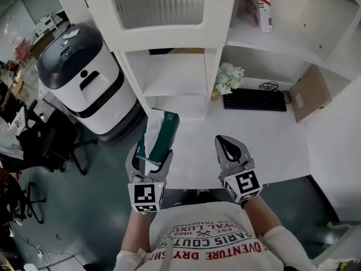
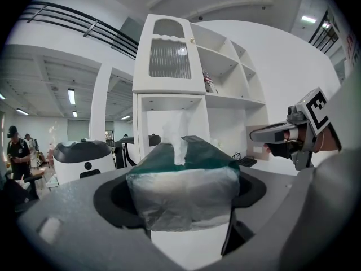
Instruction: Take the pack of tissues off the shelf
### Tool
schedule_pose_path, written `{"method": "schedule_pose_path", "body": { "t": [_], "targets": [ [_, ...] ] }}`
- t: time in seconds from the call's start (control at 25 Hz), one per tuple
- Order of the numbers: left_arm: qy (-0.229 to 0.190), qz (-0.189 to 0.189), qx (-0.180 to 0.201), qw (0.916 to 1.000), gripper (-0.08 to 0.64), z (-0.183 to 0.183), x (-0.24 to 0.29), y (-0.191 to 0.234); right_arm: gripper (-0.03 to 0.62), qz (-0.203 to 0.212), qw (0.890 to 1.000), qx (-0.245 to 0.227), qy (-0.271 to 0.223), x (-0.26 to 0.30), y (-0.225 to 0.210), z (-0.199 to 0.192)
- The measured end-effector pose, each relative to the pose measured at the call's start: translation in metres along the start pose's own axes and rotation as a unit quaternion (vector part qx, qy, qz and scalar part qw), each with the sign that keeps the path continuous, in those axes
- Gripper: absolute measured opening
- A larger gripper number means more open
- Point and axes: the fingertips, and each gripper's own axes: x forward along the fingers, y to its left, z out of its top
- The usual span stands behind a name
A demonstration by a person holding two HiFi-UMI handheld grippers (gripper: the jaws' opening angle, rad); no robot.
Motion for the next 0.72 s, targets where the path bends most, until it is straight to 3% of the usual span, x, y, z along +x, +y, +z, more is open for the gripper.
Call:
{"method": "schedule_pose_path", "body": {
  "t": [0.72],
  "targets": [
    [-0.013, -0.004, -0.001, 0.9999, 0.430, 0.024, 0.023, 0.001, -0.002, -0.002, 1.000, -0.010, -0.019, 0.006, -0.010, 0.009]
  ]
}}
